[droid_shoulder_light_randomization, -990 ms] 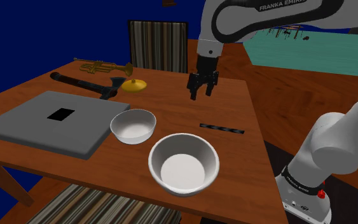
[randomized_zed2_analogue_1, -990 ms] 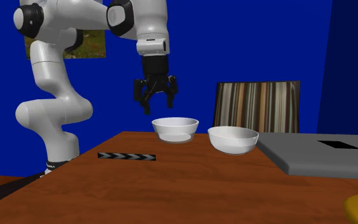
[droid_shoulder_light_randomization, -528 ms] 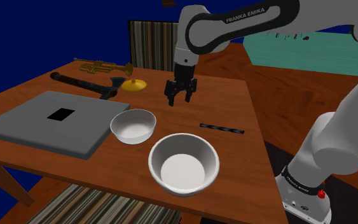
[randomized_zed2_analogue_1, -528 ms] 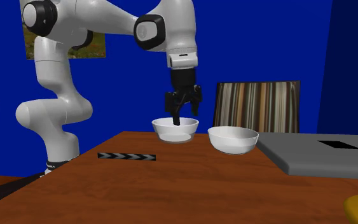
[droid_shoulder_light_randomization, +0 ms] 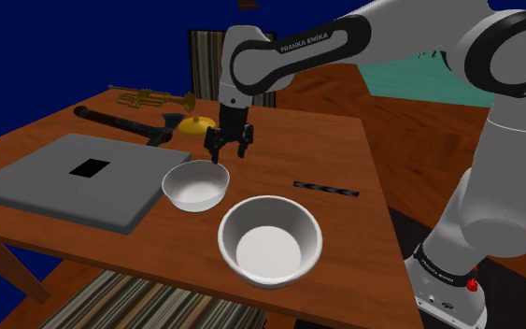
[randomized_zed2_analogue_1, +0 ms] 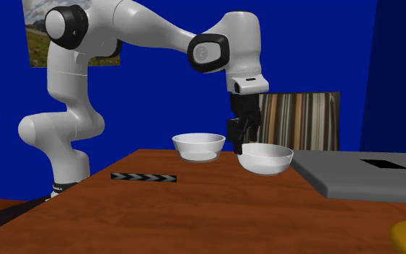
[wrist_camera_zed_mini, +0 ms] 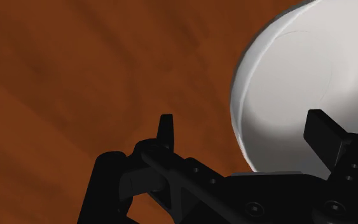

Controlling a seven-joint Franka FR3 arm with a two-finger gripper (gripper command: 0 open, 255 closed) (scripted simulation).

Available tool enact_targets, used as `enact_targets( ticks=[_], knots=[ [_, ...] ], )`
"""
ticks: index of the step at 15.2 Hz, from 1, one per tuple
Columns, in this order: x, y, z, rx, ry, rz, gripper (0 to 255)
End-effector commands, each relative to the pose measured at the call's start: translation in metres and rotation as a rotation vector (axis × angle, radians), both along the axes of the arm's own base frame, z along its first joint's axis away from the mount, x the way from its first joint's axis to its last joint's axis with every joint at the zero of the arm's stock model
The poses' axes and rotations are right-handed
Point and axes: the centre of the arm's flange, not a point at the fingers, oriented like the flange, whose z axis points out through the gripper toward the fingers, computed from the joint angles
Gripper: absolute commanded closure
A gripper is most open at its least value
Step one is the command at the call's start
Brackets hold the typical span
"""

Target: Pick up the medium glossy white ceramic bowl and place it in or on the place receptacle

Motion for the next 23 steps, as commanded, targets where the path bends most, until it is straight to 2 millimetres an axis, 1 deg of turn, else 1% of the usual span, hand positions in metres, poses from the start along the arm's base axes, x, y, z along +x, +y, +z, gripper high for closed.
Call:
enact_targets(
  ticks=[1,7,8,16,17,23],
  knots=[
    [0.009,0.008,-0.004,0.006,-0.003,0.002,0],
    [0.008,0.015,-0.035,0.006,-0.003,0.002,0],
    [0.008,0.017,-0.043,0.006,-0.003,0.002,0],
    [0.008,0.017,-0.043,0.006,-0.003,0.002,0],
    [0.008,0.017,-0.043,0.006,-0.003,0.002,255],
    [0.008,0.017,-0.043,0.006,-0.003,0.002,255]
  ],
)
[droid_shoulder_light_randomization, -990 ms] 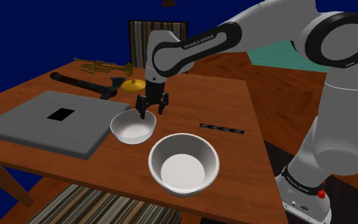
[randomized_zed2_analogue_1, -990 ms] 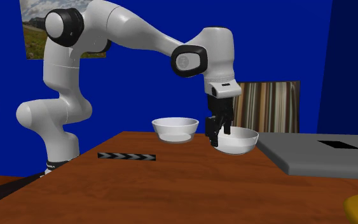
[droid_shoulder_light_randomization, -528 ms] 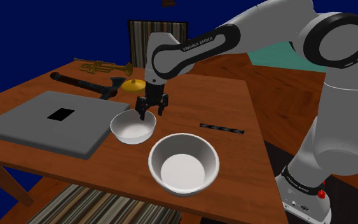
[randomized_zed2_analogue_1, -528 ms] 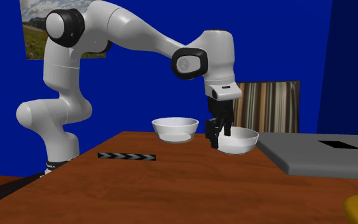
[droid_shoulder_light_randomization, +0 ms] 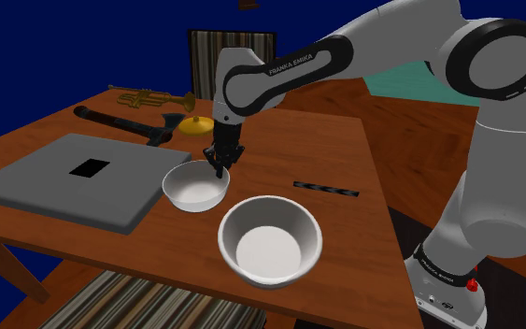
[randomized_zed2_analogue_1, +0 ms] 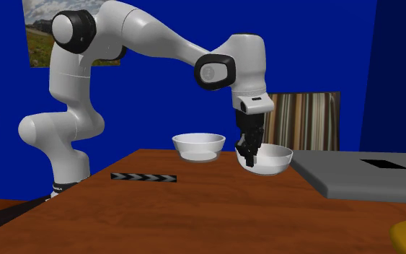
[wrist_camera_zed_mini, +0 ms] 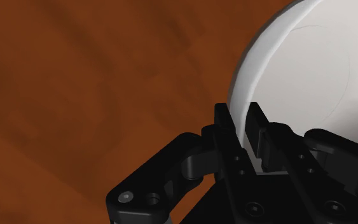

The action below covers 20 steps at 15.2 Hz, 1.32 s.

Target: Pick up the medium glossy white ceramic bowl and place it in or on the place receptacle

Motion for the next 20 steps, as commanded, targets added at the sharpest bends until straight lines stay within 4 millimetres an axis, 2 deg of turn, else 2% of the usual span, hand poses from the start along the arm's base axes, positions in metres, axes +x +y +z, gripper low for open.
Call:
enact_targets(
  ticks=[1,3,20],
  knots=[
    [0.0,0.0,0.0,0.0,0.001,0.0,255],
    [0.0,0.0,0.0,0.0,0.001,0.0,255],
    [0.0,0.0,0.09,0.0,0.001,0.0,255]
  ],
)
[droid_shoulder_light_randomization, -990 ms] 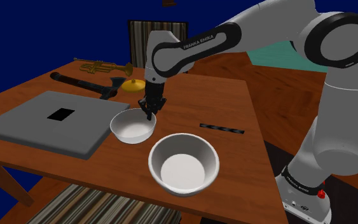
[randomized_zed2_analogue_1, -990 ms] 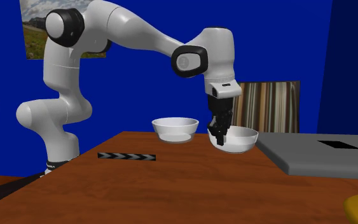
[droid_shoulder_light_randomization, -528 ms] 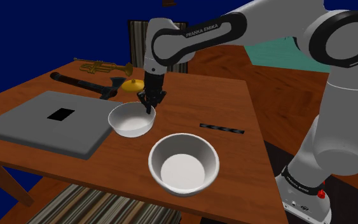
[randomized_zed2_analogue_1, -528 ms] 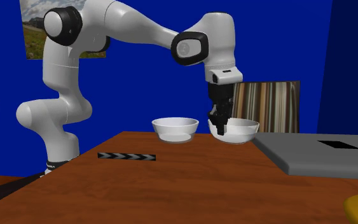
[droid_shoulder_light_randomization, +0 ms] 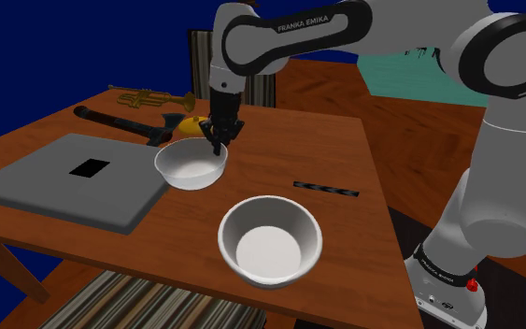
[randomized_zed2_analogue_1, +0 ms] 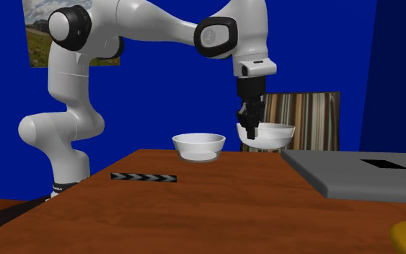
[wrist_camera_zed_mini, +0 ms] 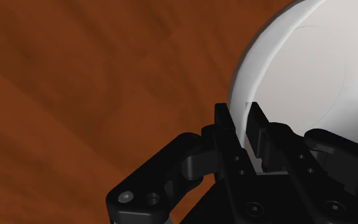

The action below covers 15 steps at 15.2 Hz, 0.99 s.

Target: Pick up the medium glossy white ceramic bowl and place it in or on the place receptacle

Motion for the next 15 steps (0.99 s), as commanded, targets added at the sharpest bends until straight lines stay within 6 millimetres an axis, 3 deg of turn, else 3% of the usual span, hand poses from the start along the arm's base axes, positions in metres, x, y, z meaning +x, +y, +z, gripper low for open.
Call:
enact_targets(
  ticks=[1,13,15],
  knots=[
    [-0.001,-0.001,0.012,0.0,0.0,0.0,255],
    [-0.001,-0.001,0.072,0.0,0.0,0.0,255],
    [-0.027,-0.002,0.074,0.0,0.0,0.0,255]
  ],
)
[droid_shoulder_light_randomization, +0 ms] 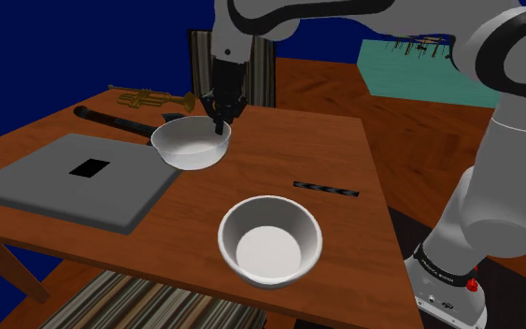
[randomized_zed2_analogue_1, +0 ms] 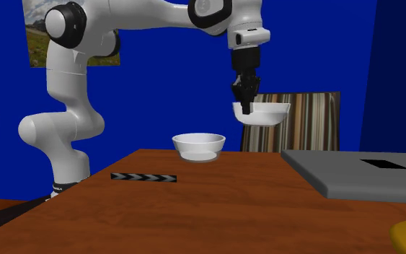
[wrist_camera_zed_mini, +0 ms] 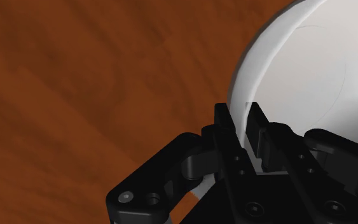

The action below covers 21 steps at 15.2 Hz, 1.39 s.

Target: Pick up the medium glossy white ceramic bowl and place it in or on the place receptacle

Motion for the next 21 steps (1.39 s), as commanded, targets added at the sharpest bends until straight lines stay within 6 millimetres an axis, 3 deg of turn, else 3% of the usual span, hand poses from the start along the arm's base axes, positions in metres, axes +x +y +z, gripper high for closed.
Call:
enact_targets(
  ticks=[1,18,21],
  knots=[
    [-0.023,0.0,0.003,0.0,-0.001,0.0,255],
    [-0.251,-0.009,0.024,0.0,-0.001,0.0,255],
    [-0.251,-0.009,0.008,0.0,-0.001,0.0,255]
  ],
)
